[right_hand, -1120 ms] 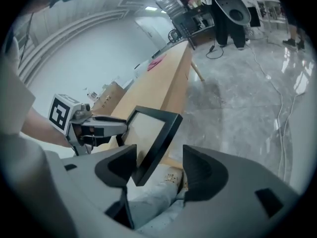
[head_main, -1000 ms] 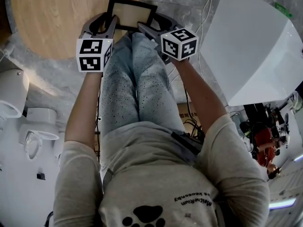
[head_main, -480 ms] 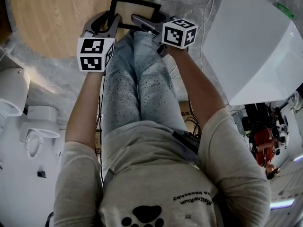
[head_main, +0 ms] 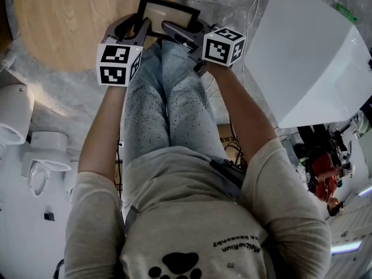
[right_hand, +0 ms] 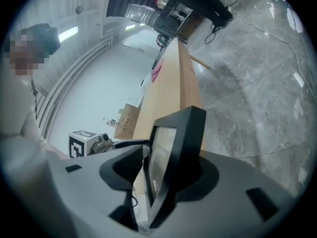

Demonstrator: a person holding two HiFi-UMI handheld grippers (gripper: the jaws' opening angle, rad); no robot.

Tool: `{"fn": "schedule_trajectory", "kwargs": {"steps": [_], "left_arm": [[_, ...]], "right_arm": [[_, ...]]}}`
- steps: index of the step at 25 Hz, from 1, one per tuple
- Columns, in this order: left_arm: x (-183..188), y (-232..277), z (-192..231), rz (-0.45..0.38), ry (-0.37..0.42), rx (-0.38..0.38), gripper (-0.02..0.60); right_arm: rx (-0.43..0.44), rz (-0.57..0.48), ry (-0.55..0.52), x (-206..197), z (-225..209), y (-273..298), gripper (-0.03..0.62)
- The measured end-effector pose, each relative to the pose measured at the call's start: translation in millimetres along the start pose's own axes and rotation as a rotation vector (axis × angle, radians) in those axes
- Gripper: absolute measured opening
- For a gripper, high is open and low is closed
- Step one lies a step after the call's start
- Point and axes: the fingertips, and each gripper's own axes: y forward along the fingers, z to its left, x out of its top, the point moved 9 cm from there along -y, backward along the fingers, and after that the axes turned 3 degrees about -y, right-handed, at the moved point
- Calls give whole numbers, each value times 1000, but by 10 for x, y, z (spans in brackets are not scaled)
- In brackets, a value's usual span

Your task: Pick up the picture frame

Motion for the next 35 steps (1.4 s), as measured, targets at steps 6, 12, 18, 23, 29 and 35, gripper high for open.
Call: {"fn": "schedule_trajectory", "kwargs": {"steps": [6, 12, 18, 23, 29, 35], "left_arm": [[11, -10, 15, -10, -14, -11, 123], [10, -39, 33, -10, -25, -13, 124], [23, -122, 16, -4, -84, 0, 121], [107, -262, -17, -18, -91, 8, 110], [213, -502, -100, -50, -120, 16, 78], [431, -718, -270, -112, -126, 28, 44]], "right_arm": [[-25, -22, 9, 61, 93, -43, 110], [-89, -15, 71, 88, 193, -32, 37], [-121, -2, 89, 125, 364, -39, 18], [-163, 11, 52, 191, 525, -49, 15], [-205, 2, 17, 310, 725, -169, 15], [-240, -19, -35, 514, 912, -364, 15]]}}
